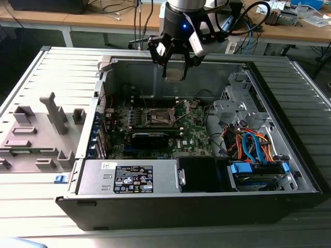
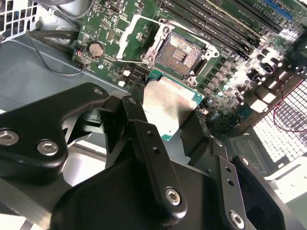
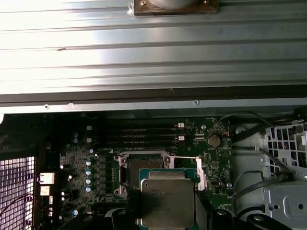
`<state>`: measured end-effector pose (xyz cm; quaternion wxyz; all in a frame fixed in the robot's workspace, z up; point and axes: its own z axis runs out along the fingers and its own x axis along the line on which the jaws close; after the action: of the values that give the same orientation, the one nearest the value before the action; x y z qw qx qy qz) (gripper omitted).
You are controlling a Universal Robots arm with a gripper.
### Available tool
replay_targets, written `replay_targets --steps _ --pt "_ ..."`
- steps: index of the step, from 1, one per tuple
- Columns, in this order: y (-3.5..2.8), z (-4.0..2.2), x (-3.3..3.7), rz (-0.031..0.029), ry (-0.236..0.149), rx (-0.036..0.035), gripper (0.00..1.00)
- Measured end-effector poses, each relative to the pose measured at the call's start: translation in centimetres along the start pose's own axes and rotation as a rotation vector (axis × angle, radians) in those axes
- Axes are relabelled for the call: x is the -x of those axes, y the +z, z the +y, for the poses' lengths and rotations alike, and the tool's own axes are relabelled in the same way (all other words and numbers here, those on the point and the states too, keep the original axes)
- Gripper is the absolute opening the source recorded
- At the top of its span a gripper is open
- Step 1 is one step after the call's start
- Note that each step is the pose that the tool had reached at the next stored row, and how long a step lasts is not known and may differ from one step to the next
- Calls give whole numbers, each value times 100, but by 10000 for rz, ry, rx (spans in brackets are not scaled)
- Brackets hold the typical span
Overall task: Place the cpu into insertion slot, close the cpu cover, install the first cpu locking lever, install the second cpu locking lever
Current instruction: 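Place the cpu into insertion slot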
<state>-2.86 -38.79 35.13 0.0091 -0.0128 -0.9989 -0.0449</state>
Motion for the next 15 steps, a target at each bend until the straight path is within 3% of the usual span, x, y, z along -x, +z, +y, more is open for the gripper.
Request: replay_targets --steps 15 --pt "15 -29 1 0 0 -1 55"
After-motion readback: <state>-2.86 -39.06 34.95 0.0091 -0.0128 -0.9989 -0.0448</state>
